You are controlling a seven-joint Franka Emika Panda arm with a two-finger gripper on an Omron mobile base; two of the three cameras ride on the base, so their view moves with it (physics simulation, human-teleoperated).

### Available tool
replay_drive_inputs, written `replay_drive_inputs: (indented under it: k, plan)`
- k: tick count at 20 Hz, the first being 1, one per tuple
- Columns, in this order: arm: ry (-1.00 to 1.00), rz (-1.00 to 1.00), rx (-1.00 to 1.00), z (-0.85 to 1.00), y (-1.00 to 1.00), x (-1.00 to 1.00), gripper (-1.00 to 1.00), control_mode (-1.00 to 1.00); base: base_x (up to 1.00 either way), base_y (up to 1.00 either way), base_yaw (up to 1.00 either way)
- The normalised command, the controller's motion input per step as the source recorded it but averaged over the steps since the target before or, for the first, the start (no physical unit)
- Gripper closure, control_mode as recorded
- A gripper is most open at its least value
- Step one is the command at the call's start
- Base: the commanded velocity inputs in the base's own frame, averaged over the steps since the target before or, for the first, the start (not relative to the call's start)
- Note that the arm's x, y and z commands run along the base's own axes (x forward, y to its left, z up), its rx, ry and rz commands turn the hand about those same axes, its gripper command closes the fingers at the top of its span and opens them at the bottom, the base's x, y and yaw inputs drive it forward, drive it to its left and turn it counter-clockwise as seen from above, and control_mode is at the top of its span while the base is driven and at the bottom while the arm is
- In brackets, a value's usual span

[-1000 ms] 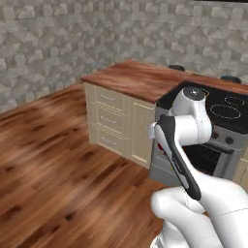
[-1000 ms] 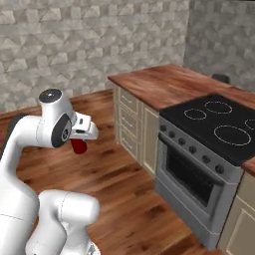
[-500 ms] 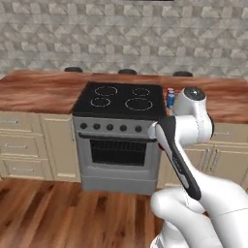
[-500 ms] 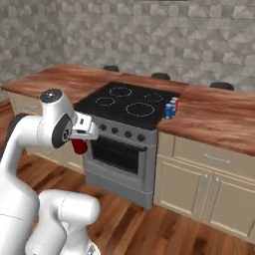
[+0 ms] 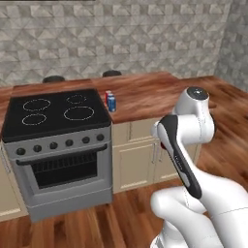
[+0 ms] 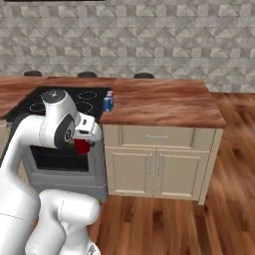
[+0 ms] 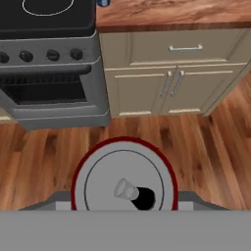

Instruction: Four empty soda cans are scattered around the kitchen. Gather all the cans and cluster them next to the stove for recycling.

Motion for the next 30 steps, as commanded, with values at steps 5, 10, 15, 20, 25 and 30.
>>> replay_drive_inputs:
  k: [5,10,15,20,25,30]
  plan:
    - [0.00,0.00,0.00,0.00,0.00,0.00,1.00,1.00,0.59,0.00,-0.08]
    - [0.00,0.00,0.00,0.00,0.00,0.00,1.00,1.00,0.73,0.00,0.09]
    - [0.00,0.00,0.00,0.00,0.00,0.00,1.00,1.00,0.53,-0.03,0.21]
    - [0.00,0.00,0.00,0.00,0.00,0.00,1.00,1.00,0.33,-0.08,0.15]
    - [0.00,0.00,0.00,0.00,0.00,0.00,1.00,1.00,0.60,-0.02,0.12]
    - [0.00,0.00,0.00,0.00,0.00,0.00,1.00,1.00,0.64,-0.13,0.14]
